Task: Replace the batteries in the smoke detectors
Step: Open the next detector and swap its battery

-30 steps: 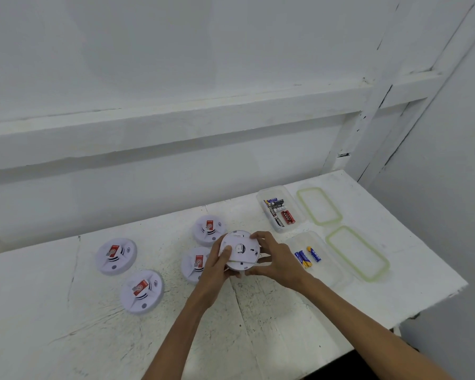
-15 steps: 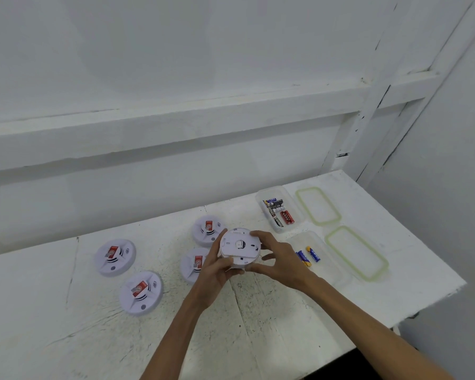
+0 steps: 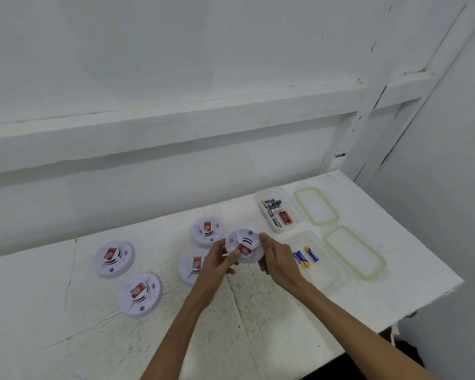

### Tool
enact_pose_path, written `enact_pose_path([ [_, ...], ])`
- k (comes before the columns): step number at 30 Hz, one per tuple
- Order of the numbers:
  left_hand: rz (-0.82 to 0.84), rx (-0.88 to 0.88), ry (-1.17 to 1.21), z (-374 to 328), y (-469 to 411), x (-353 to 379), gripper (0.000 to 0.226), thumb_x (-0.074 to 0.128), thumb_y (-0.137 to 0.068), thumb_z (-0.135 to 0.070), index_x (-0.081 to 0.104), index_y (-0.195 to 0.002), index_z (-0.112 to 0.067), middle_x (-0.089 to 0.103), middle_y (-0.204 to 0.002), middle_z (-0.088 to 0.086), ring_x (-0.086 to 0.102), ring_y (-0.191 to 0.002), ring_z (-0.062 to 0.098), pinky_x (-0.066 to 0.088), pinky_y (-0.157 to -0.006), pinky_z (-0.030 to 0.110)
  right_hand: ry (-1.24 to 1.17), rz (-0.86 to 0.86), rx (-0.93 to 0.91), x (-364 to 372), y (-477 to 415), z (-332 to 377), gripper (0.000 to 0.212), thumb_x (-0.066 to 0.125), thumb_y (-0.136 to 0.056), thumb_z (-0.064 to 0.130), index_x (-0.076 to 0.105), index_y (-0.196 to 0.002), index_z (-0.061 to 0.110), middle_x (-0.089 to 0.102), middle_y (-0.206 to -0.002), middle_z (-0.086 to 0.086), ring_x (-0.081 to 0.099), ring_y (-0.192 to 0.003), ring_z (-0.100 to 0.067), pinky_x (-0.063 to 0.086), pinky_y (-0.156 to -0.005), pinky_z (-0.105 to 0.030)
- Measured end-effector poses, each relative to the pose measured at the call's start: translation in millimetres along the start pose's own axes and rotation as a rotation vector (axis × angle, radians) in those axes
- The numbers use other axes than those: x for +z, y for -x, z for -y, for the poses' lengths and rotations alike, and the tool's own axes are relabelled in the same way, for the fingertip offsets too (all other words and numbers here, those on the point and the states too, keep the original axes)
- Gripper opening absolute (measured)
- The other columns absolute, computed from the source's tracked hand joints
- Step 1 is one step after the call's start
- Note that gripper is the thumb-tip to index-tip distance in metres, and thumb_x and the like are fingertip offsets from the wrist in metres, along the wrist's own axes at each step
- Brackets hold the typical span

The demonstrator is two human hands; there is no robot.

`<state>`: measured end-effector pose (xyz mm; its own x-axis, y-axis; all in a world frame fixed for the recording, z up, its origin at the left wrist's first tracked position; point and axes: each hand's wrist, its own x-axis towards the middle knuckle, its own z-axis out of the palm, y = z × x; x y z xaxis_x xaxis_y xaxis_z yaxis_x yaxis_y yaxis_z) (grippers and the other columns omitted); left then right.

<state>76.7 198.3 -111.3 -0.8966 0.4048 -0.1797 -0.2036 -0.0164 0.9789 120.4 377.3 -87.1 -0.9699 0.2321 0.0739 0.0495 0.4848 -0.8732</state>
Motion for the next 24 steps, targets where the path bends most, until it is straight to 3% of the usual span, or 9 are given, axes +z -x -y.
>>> enact_pose_path([
  [2, -0.025, -0.027, 0.02, -0.9, -0.1, 3.4, 0.039, 0.065, -0.093, -0.041, 0.06, -0.127, -0.023, 0.073, -0.118, -0.002, 0.07, -0.106, 0.021, 0.061, -0.084, 0.037, -0.048, -0.005, 0.051, 2.8, -0.1, -0.7, 0.058, 0.03, -0.106, 0.048, 0.063, -0.078, 0.009, 0.059, -0.049, -0.005, 0.053, -0.042, -0.012, 0.045, -0.047, -0.025],
  [6, -0.059, -0.063, 0.04, -3.8, -0.2, 9.5, 0.047, 0.067, -0.087, -0.044, 0.062, -0.121, -0.013, 0.074, -0.113, 0.006, 0.074, -0.095, 0.024, 0.061, -0.078, 0.034, -0.149, -0.041, 0.155, 7.1, 3.9, -0.4, 0.068, 0.029, -0.102, 0.053, 0.062, -0.066, 0.006, 0.059, -0.048, -0.006, 0.057, -0.046, -0.015, 0.049, -0.05, -0.027],
  [10, -0.071, -0.067, 0.062, -4.1, -0.2, 12.0, 0.046, 0.067, -0.087, -0.044, 0.061, -0.122, -0.014, 0.075, -0.113, 0.006, 0.074, -0.096, 0.027, 0.062, -0.078, 0.037, -0.12, -0.012, 0.182, 10.5, 4.5, -1.1, 0.055, 0.034, -0.102, 0.053, 0.068, -0.093, 0.011, 0.071, -0.067, -0.005, 0.068, -0.058, -0.015, 0.052, -0.054, -0.023],
  [13, -0.078, -0.08, 0.062, -2.4, -0.9, 12.0, 0.043, 0.069, -0.086, -0.044, 0.062, -0.122, -0.021, 0.075, -0.113, 0.001, 0.073, -0.101, 0.023, 0.062, -0.081, 0.037, -0.241, 0.017, 0.247, 9.6, 2.9, -3.3, 0.038, 0.042, -0.103, 0.048, 0.066, -0.106, 0.019, 0.074, -0.094, 0.0, 0.072, -0.081, -0.017, 0.061, -0.064, -0.031],
  [16, -0.051, -0.086, 0.028, 1.1, -2.1, 9.1, 0.032, 0.071, -0.092, -0.037, 0.064, -0.12, -0.023, 0.076, -0.113, 0.003, 0.072, -0.102, 0.025, 0.062, -0.083, 0.039, -0.244, 0.0, 0.248, 4.3, -6.4, -4.1, 0.026, 0.054, -0.099, 0.045, 0.064, -0.112, 0.024, 0.072, -0.104, 0.006, 0.07, -0.096, -0.015, 0.063, -0.075, -0.035],
  [20, -0.118, -0.061, -0.005, -1.5, -6.7, 6.2, 0.067, 0.077, -0.067, -0.057, 0.065, -0.122, -0.023, 0.075, -0.113, 0.005, 0.07, -0.106, 0.028, 0.06, -0.092, 0.05, -0.117, 0.12, 0.177, -5.5, -15.6, 2.7, 0.021, 0.059, -0.095, 0.05, 0.066, -0.11, 0.037, 0.074, -0.096, 0.008, 0.071, -0.087, -0.006, 0.061, -0.076, -0.027],
  [22, -0.18, -0.053, 0.028, -4.7, -10.4, 7.1, 0.071, 0.082, -0.069, -0.051, 0.057, -0.13, -0.027, 0.069, -0.122, 0.001, 0.067, -0.11, 0.021, 0.06, -0.092, 0.042, -0.12, 0.176, 0.212, -6.8, -14.1, 8.2, 0.015, 0.056, -0.098, 0.045, 0.067, -0.101, 0.036, 0.073, -0.091, 0.01, 0.068, -0.078, -0.002, 0.057, -0.07, -0.022],
  [24, -0.221, -0.034, 0.046, -10.7, -12.1, 9.3, 0.062, 0.083, -0.083, -0.03, 0.048, -0.135, -0.029, 0.064, -0.118, -0.011, 0.064, -0.105, 0.004, 0.058, -0.081, 0.022, -0.167, 0.196, 0.281, -5.8, -12.9, 8.9, 0.019, 0.054, -0.1, 0.037, 0.068, -0.098, 0.024, 0.072, -0.089, 0.003, 0.065, -0.074, -0.008, 0.054, -0.069, -0.024],
])
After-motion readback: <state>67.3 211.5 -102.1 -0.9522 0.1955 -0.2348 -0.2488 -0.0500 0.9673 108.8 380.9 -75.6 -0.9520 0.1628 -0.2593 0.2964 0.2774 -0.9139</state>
